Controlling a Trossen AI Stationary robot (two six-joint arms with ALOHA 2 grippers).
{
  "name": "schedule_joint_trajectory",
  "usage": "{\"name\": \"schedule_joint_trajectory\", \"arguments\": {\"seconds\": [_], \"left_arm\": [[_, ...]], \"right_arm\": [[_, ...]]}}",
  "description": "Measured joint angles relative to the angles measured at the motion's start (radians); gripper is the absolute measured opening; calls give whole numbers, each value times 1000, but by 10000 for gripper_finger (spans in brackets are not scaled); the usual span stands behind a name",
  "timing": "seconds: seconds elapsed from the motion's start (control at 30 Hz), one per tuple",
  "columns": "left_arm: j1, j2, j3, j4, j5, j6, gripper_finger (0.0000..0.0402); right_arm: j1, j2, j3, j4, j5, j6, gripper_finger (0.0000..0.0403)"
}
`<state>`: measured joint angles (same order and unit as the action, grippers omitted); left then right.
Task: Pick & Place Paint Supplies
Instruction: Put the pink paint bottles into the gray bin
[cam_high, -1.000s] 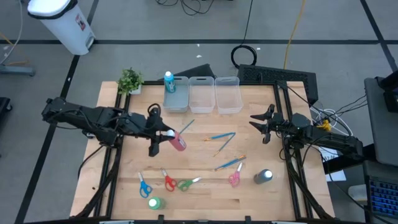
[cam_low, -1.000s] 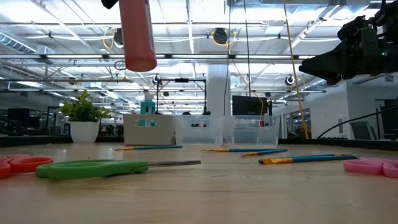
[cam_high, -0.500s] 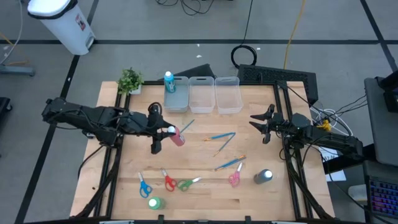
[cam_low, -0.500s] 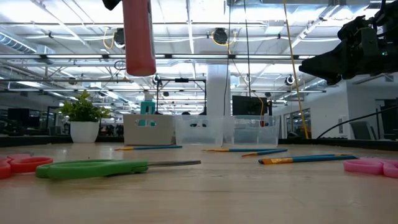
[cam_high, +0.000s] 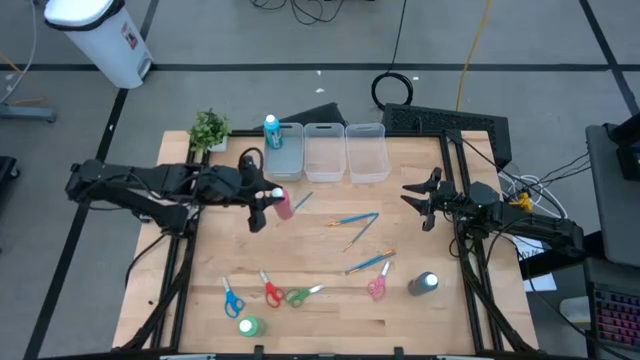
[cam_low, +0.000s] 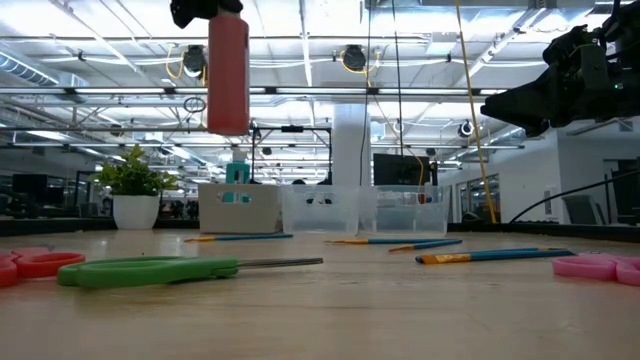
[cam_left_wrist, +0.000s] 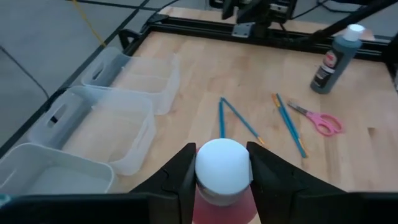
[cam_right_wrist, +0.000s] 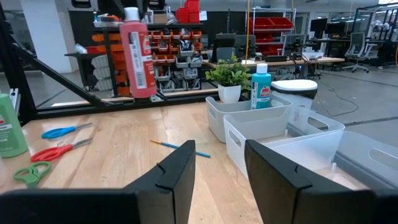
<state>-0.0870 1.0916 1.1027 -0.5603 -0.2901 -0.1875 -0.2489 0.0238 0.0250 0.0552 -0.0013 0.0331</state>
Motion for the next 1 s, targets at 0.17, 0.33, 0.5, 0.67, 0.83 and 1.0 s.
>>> {"name": "schedule_joint_trajectory", "arguments": {"seconds": [0.17, 0.33, 0.5, 0.67, 0.83, 1.0], "left_arm": [[21, 0, 0, -49, -25, 21, 122], [33, 0, 0, -56, -57, 18, 122], [47, 0, 0, -56, -60, 19, 122], [73, 0, 0, -51, -89, 20, 122], [106, 0, 0, -28, -87, 29, 122], [143, 0, 0, -20, -82, 36, 122]], "right_arm": [[0, 0, 0, 0, 0, 0, 130], [0, 0, 0, 0, 0, 0, 130], [0, 0, 0, 0, 0, 0, 130], [0, 0, 0, 0, 0, 0, 130], [0, 0, 0, 0, 0, 0, 130], [0, 0, 0, 0, 0, 0, 130]]}}
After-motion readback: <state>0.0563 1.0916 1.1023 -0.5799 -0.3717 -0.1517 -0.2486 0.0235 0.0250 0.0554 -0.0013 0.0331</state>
